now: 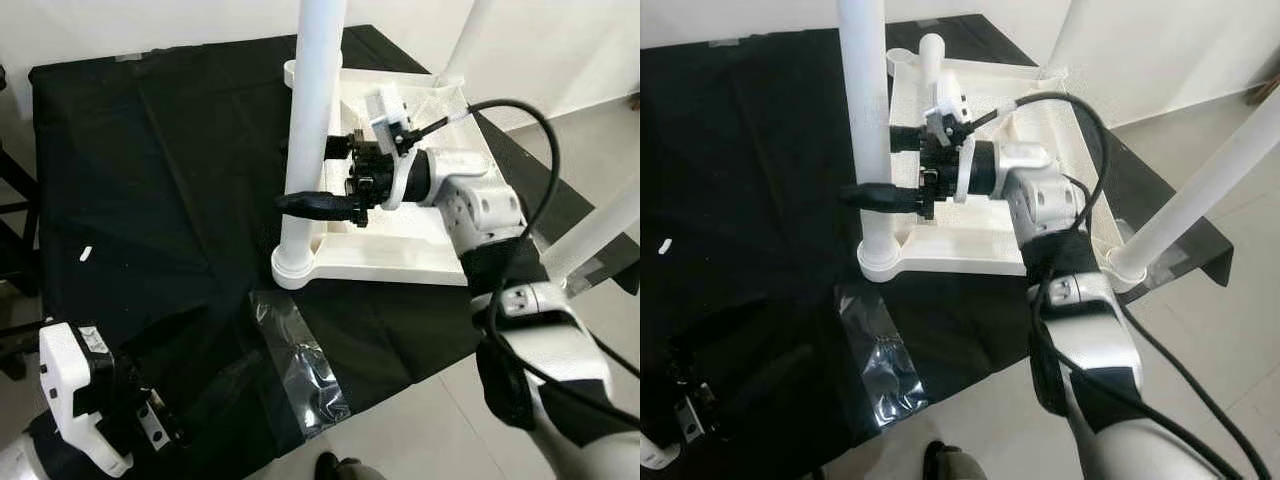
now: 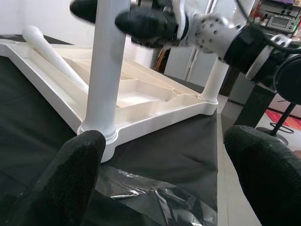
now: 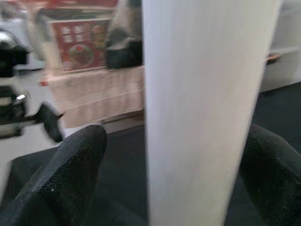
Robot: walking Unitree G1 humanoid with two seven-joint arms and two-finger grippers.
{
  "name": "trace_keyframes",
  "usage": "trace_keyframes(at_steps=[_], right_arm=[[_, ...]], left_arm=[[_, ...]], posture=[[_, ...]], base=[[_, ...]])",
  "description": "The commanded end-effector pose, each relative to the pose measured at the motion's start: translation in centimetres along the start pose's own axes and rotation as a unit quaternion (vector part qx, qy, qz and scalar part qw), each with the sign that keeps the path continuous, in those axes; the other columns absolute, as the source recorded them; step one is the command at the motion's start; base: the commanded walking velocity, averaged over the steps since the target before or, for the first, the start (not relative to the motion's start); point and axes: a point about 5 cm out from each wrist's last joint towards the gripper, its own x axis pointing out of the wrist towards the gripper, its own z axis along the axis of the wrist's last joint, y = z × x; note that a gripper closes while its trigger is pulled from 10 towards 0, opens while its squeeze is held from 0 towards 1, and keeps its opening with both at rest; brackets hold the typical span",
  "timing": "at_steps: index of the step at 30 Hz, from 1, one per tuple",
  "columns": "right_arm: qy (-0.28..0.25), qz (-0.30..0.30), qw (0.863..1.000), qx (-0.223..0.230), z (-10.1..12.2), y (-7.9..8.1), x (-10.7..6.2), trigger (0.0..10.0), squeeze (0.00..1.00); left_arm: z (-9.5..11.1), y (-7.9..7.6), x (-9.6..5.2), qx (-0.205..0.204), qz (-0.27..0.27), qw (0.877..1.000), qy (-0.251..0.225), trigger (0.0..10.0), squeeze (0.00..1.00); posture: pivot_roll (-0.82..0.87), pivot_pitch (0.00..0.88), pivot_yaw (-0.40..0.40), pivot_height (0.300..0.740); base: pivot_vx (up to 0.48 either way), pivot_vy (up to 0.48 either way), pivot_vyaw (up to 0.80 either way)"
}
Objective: Building children table
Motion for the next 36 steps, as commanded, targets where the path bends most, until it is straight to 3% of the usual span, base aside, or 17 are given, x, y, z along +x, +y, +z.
trace_keyframes(at_steps=[1, 2, 3, 4, 15, 19, 20, 21, 23, 24, 25, 27, 29, 31, 36], right_arm=[[-0.004, 0.01, 1.0, -0.009, 0.4, -0.1, -0.4, 7.3, 0.0], [-0.004, 0.01, 1.0, -0.009, 0.4, -0.1, -0.4, 7.3, 0.0], [-0.001, 0.026, 1.0, -0.007, 0.3, -0.1, -0.6, 4.9, 0.0], [0.002, 0.038, 0.999, -0.003, 0.1, -0.1, -0.6, 0.0, 0.0], [0.022, 0.045, 0.999, 0.007, -0.8, 0.0, -1.1, 0.0, 0.0], [0.049, 0.03, 0.998, 0.001, -3.0, 0.7, -1.3, 0.0, 0.0], [0.066, -0.028, 0.997, 0.016, -5.2, 1.3, -0.6, 0.0, 0.0], [0.066, -0.028, 0.997, 0.016, -5.2, 1.3, -0.6, 0.0, 0.0], [0.101, -0.145, 0.982, 0.063, -9.4, 3.1, 0.9, 0.0, 0.0], [0.115, -0.233, 0.961, 0.092, -11.5, 4.4, 1.6, 0.0, 0.0], [0.115, -0.233, 0.961, 0.092, -11.5, 4.4, 1.6, 0.0, 0.0], [0.138, -0.36, 0.914, 0.126, -13.5, 6.5, 2.1, 0.0, 0.0], [0.132, -0.422, 0.888, 0.129, -13.6, 7.2, 2.8, 0.0, 0.0], [0.119, -0.445, 0.878, 0.132, -13.2, 7.0, 3.3, 0.0, 0.0], [0.103, -0.459, 0.874, 0.118, -12.1, 5.8, 4.1, 0.0, 0.0]], left_arm=[[0.1, -0.2, -0.1, 0.001, 0.001, 1.0, 0.002, 10.0, 0.0], [0.1, -0.2, -0.1, 0.001, 0.001, 1.0, 0.002, 10.0, 0.0], [0.1, -0.3, -0.2, 0.001, 0.002, 1.0, 0.002, 10.0, 0.0], [0.1, -0.3, -0.2, 0.002, 0.003, 1.0, 0.003, 10.0, 0.0], [0.3, -0.2, -0.1, 0.006, 0.003, 1.0, 0.0, 10.0, 0.0], [0.4, -0.1, -0.1, 0.009, 0.003, 1.0, -0.002, 10.0, 0.0], [0.6, 0.0, -0.2, 0.012, 0.005, 1.0, -0.004, 10.0, 0.0], [0.6, 0.0, -0.2, 0.012, 0.005, 1.0, -0.004, 10.0, 0.0], [1.0, 0.4, -0.3, 0.018, 0.011, 1.0, -0.008, 10.0, 0.0], [1.1, 0.6, -0.4, 0.022, 0.014, 1.0, -0.009, 10.0, 0.0], [1.1, 0.6, -0.4, 0.022, 0.014, 1.0, -0.009, 10.0, 0.0], [1.3, 0.8, -0.4, 0.025, 0.017, 0.999, -0.013, 10.0, 0.0], [1.3, 0.9, -0.2, 0.025, 0.014, 0.999, -0.015, 10.0, 0.0], [1.2, 1.0, -0.1, 0.026, 0.011, 0.999, -0.015, 10.0, 0.0], [1.1, 1.1, 0.3, 0.027, 0.006, 0.999, -0.019, 10.0, 0.0]], posture=[[0.22, 0.258, -0.137, 0.74], [0.22, 0.258, -0.137, 0.74], [0.22, 0.259, -0.139, 0.74], [0.22, 0.26, -0.14, 0.74], [0.21, 0.259, -0.14, 0.74], [0.2, 0.257, -0.148, 0.74], [0.2, 0.259, -0.14, 0.74], [0.2, 0.259, -0.14, 0.74], [0.19, 0.263, -0.135, 0.74], [0.19, 0.263, -0.134, 0.74], [0.19, 0.263, -0.134, 0.74], [0.18, 0.262, -0.127, 0.74], [0.18, 0.248, -0.123, 0.74], [0.18, 0.245, -0.123, 0.74], [0.17, 0.228, -0.125, 0.74]], base=[[0.0, 0.0, 0.0], [0.0, 0.0, 0.0], [0.0, 0.0, 0.0], [0.0, 0.0, 0.0], [0.0, 0.0, 0.0], [0.0, 0.0, 0.0], [0.0, 0.0, 0.0], [0.0, 0.0, 0.0], [0.0, 0.0, 0.0], [0.0, 0.0, 0.0], [0.0, 0.0, 0.0], [0.0, 0.0, 0.0], [0.0, 0.0, 0.0], [0.0, 0.0, 0.0], [0.0, 0.0, 0.0]])
